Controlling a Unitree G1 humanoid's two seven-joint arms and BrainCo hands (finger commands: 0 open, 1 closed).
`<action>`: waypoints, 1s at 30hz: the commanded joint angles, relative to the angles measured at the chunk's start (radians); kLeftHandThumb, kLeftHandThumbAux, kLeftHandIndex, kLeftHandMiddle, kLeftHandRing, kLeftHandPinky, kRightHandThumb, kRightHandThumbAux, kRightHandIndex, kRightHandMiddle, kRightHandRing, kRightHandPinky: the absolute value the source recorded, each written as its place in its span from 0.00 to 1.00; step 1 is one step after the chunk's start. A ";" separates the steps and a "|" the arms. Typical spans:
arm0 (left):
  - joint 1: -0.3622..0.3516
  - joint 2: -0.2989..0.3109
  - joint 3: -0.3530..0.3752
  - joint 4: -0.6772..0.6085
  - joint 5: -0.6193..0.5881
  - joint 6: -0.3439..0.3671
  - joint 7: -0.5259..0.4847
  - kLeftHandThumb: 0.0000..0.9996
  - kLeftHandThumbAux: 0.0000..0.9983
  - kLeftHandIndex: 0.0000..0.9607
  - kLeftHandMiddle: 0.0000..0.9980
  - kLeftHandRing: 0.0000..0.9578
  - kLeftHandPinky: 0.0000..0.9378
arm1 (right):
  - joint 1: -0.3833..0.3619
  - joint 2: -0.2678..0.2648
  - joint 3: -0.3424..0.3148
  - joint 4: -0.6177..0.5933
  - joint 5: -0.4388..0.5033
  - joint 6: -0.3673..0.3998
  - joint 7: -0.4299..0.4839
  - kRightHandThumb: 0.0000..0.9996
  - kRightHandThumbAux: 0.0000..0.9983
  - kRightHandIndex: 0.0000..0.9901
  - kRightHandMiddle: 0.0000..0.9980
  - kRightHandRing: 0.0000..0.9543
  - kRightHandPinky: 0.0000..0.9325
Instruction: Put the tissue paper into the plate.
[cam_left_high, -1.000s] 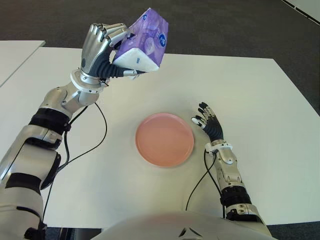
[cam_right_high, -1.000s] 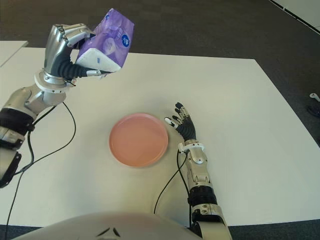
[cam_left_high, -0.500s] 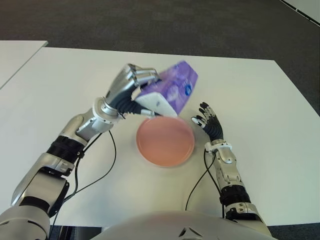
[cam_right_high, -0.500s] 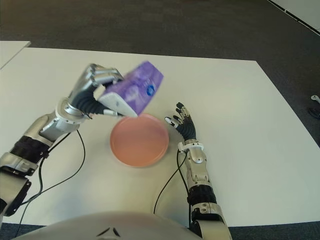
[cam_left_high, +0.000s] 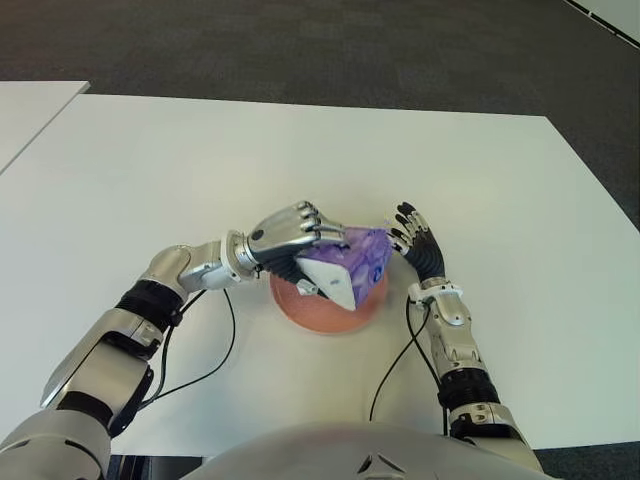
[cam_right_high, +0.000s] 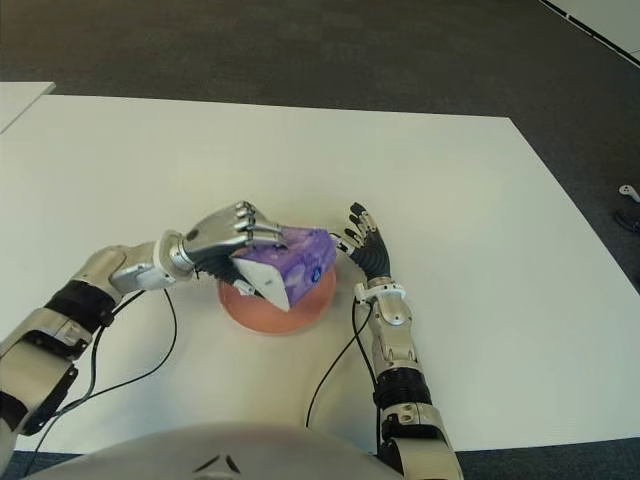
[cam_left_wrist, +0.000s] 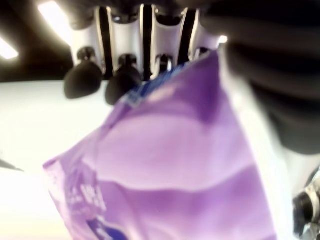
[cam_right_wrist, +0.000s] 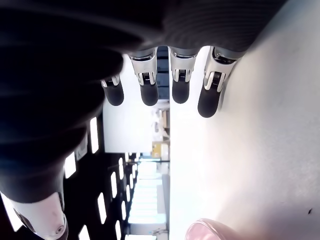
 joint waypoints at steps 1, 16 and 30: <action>0.008 0.025 -0.039 0.004 0.104 0.056 0.030 0.85 0.67 0.41 0.53 0.87 0.84 | 0.070 0.006 0.008 0.057 -0.005 0.057 0.005 0.00 0.71 0.00 0.00 0.00 0.00; 0.001 0.040 -0.172 -0.004 0.225 0.271 -0.004 0.85 0.67 0.41 0.53 0.86 0.84 | 0.073 0.005 0.009 0.046 -0.009 0.069 -0.006 0.00 0.70 0.00 0.00 0.00 0.00; -0.059 0.041 -0.312 0.076 0.334 0.398 0.239 0.85 0.67 0.41 0.53 0.87 0.85 | 0.071 0.007 0.007 0.054 0.001 0.065 0.007 0.00 0.71 0.00 0.00 0.00 0.00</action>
